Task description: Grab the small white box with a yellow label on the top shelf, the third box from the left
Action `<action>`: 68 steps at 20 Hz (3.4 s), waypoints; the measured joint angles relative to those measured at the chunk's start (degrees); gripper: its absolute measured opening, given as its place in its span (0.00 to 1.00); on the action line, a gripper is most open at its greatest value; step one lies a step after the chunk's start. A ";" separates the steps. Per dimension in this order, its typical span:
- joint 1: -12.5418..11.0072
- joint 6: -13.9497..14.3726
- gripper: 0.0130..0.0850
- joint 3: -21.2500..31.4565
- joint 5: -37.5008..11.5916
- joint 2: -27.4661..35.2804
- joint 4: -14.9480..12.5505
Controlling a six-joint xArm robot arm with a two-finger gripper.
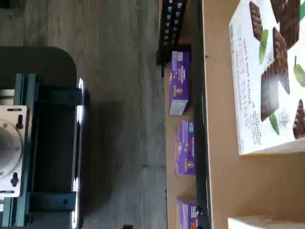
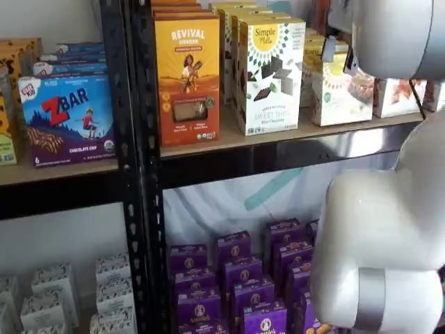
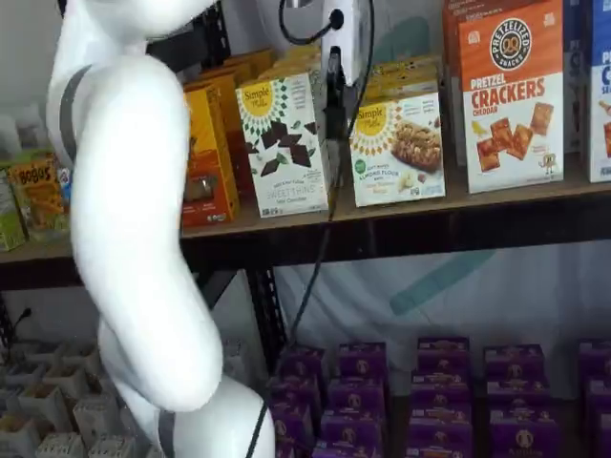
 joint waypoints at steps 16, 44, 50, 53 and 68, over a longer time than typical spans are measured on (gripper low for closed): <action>-2.35 -2.27 1.00 -0.91 0.70 -0.63 -0.86; -1.37 -3.42 1.00 -0.67 -10.52 5.84 -4.13; -1.08 -3.00 1.00 -2.01 -9.51 6.98 -3.78; -0.87 -2.78 0.89 -2.12 -9.39 7.03 -3.75; -1.23 -3.15 0.56 -0.18 -10.78 5.41 -3.41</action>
